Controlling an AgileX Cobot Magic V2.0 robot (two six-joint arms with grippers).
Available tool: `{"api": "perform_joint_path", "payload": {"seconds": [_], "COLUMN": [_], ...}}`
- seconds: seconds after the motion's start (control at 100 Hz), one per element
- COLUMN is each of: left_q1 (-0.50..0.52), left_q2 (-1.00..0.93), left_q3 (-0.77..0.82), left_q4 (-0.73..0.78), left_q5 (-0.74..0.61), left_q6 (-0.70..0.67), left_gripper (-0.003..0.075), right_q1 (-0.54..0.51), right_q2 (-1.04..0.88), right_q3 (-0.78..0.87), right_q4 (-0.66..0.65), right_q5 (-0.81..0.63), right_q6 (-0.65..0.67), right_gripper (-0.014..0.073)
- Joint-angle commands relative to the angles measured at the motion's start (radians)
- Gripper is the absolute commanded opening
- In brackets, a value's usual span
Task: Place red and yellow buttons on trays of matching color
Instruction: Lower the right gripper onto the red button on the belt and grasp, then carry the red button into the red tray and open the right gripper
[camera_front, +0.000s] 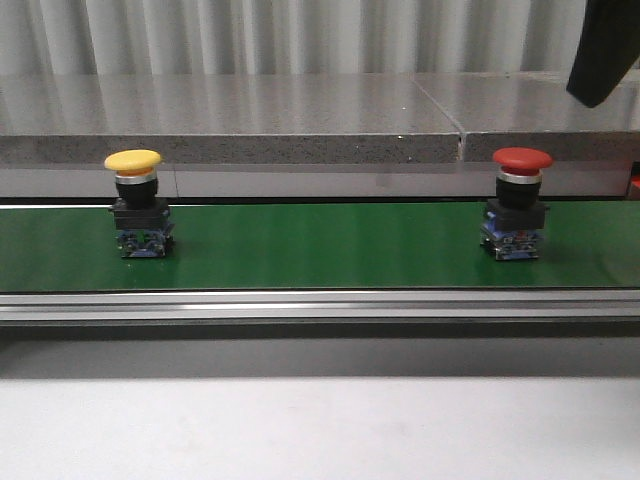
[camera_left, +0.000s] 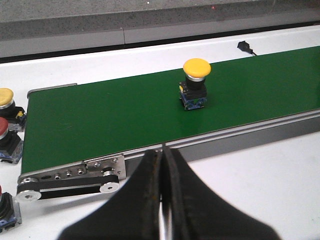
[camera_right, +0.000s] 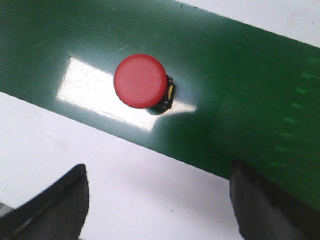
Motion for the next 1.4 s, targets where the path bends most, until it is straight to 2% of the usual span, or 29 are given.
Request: {"api": "perform_joint_path", "payload": {"seconds": [0.0, 0.29, 0.36, 0.43, 0.58, 0.67, 1.09, 1.39], "left_q1": [-0.009, -0.009, -0.009, -0.009, -0.009, -0.009, -0.009, -0.009], "left_q2": [0.010, 0.010, 0.010, 0.010, 0.010, 0.010, 0.010, 0.010], "left_q3": [-0.026, -0.026, -0.026, -0.026, -0.026, -0.026, -0.026, -0.026], "left_q4": [-0.016, -0.016, -0.016, -0.016, -0.016, -0.016, -0.016, -0.016], "left_q5": [-0.066, -0.066, -0.066, -0.066, -0.066, -0.066, -0.066, -0.066], "left_q6": [0.002, 0.002, 0.002, 0.002, 0.002, 0.002, 0.002, 0.002], "left_gripper": [-0.0020, -0.0020, -0.0020, -0.0020, -0.0020, -0.0020, -0.0020, -0.0020], "right_q1": [0.002, -0.001, -0.001, -0.001, -0.001, -0.001, -0.020, -0.182], "right_q2": [0.040, 0.185, 0.205, 0.219, 0.234, 0.234, 0.194, 0.136], "right_q3": [-0.068, -0.142, -0.154, -0.159, -0.159, -0.159, -0.180, -0.247], "right_q4": [0.009, 0.007, -0.003, -0.005, -0.005, -0.005, -0.001, -0.002], "right_q5": [0.011, -0.014, -0.028, -0.028, -0.020, -0.024, -0.048, -0.054], "right_q6": [-0.016, -0.033, -0.033, -0.033, -0.033, -0.033, -0.022, -0.014], "right_gripper": [0.0569, 0.0569, 0.0546, 0.0482, 0.0261, 0.0202, 0.0192, 0.0192]}}
